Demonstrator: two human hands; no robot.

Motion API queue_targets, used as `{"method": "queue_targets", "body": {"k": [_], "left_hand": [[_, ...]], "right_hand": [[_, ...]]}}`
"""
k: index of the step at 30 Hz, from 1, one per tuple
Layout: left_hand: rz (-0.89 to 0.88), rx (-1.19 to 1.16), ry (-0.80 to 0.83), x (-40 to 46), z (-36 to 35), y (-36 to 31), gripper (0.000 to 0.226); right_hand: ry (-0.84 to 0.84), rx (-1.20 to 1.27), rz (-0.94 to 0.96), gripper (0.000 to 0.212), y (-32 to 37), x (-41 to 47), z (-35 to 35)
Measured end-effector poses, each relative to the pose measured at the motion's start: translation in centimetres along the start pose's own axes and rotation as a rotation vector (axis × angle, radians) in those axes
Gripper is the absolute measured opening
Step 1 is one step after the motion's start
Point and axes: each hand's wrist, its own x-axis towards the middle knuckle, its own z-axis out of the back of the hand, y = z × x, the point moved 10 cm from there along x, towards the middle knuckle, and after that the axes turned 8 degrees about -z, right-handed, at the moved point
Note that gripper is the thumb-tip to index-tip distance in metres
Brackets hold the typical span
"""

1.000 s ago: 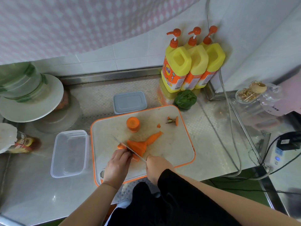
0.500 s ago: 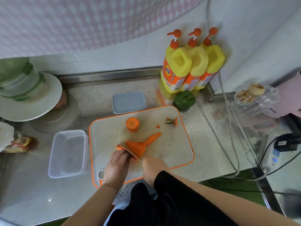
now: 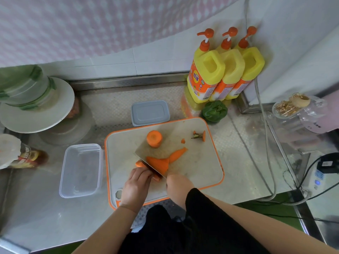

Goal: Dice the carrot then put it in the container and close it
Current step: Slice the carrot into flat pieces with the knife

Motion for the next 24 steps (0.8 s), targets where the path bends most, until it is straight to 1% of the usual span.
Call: {"method": "queue_targets", "body": {"k": [5, 10, 17, 24], "left_hand": [[-0.004, 0.009, -0.010, 0.1, 0.2, -0.1, 0.043], [-0.015, 0.041, 0.000, -0.1, 0.0, -0.2, 0.027], [-0.029, 0.069, 0.002, -0.3, 0.0, -0.3, 0.023], [0.001, 0.050, -0.018, -0.5, -0.1, -0.1, 0.025]], "right_hand": [[-0.005, 0.012, 0.018, 0.022, 0.1, -0.4, 0.1], [-0.011, 0.048, 0.016, 0.019, 0.1, -1.5, 0.2], [-0.005, 0.057, -0.009, 0.021, -0.5, -2.8, 0.5], [0.015, 0.014, -0.024, 0.025, -0.2, -2.6, 0.5]]}}
